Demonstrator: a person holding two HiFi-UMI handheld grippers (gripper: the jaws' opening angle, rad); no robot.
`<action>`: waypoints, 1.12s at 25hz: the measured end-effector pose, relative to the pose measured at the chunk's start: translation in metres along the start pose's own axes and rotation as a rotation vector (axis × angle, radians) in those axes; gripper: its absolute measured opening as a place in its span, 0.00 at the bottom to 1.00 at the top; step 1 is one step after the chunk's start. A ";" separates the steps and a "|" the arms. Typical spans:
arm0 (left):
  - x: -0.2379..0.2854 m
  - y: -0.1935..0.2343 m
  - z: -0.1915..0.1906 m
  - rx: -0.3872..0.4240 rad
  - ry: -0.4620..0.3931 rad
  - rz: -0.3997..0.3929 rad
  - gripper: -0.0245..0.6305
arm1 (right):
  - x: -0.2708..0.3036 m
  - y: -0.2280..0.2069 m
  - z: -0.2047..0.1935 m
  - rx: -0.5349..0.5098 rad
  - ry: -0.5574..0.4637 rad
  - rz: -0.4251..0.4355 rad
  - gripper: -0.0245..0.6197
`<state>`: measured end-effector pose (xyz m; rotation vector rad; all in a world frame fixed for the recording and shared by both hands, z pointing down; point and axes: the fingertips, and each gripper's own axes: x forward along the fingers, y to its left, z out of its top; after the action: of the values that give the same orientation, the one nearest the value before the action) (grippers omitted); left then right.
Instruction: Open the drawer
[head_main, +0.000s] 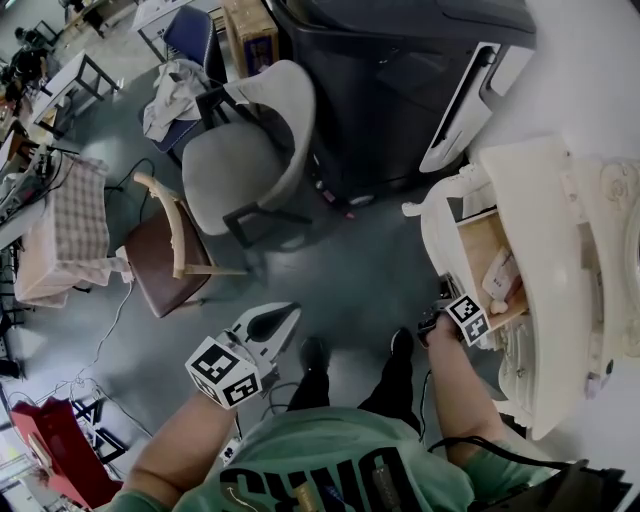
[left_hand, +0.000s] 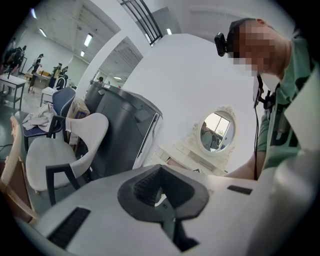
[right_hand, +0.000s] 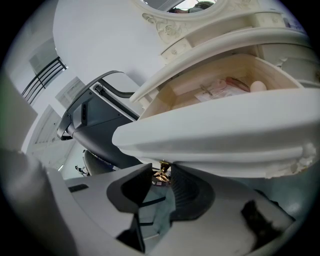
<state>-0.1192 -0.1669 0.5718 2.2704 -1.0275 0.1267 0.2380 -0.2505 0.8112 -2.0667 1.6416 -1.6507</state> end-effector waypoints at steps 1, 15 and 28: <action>-0.001 0.001 0.000 -0.005 -0.001 0.002 0.04 | 0.000 0.000 -0.001 -0.001 0.001 0.000 0.23; -0.020 0.011 0.000 -0.007 -0.014 0.000 0.04 | -0.005 0.004 -0.011 -0.005 -0.001 -0.019 0.23; -0.041 0.020 -0.001 -0.014 -0.032 0.014 0.04 | -0.009 0.008 -0.018 -0.008 -0.007 -0.042 0.22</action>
<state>-0.1616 -0.1495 0.5691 2.2592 -1.0580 0.0886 0.2212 -0.2383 0.8086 -2.1232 1.6166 -1.6493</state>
